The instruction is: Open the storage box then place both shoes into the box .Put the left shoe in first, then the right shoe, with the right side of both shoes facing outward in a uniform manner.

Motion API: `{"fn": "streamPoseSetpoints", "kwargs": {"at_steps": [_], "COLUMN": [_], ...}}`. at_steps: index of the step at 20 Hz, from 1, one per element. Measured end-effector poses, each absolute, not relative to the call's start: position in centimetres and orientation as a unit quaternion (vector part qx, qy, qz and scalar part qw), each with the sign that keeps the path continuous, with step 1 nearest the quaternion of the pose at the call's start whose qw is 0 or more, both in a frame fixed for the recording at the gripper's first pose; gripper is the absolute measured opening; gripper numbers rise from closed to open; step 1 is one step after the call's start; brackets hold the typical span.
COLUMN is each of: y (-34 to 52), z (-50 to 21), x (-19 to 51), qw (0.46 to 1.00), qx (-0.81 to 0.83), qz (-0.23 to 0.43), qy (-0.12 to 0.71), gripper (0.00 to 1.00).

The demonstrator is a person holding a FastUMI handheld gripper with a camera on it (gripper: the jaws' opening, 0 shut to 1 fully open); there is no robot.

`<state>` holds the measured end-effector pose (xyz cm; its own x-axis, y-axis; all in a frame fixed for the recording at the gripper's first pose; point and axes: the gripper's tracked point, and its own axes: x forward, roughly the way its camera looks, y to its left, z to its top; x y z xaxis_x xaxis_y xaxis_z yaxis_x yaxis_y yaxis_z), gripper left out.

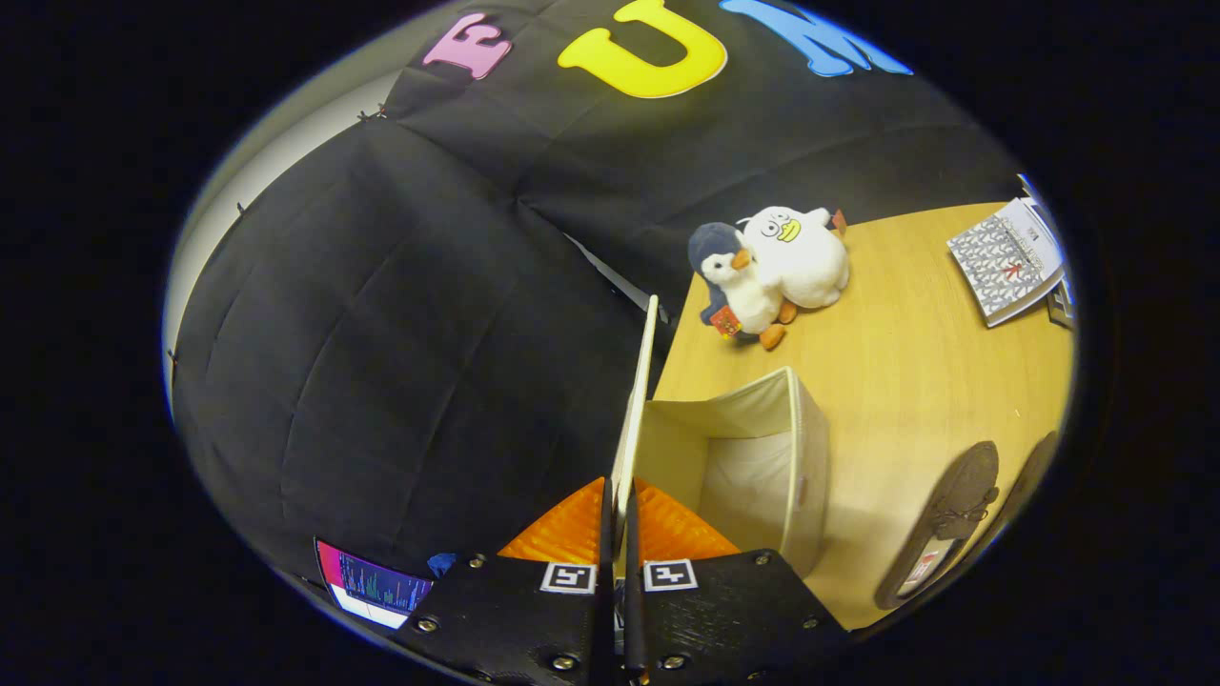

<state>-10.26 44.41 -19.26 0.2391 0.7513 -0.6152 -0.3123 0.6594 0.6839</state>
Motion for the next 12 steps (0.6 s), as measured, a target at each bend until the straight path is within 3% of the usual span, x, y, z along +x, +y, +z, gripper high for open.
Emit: {"fn": "streamPoseSetpoints", "kwargs": {"at_steps": [12], "y": [60.2], "z": [-18.4], "x": [-15.5], "qw": [0.741], "qx": [0.213], "qz": [0.378], "qy": [0.512], "gripper": [0.04]}}
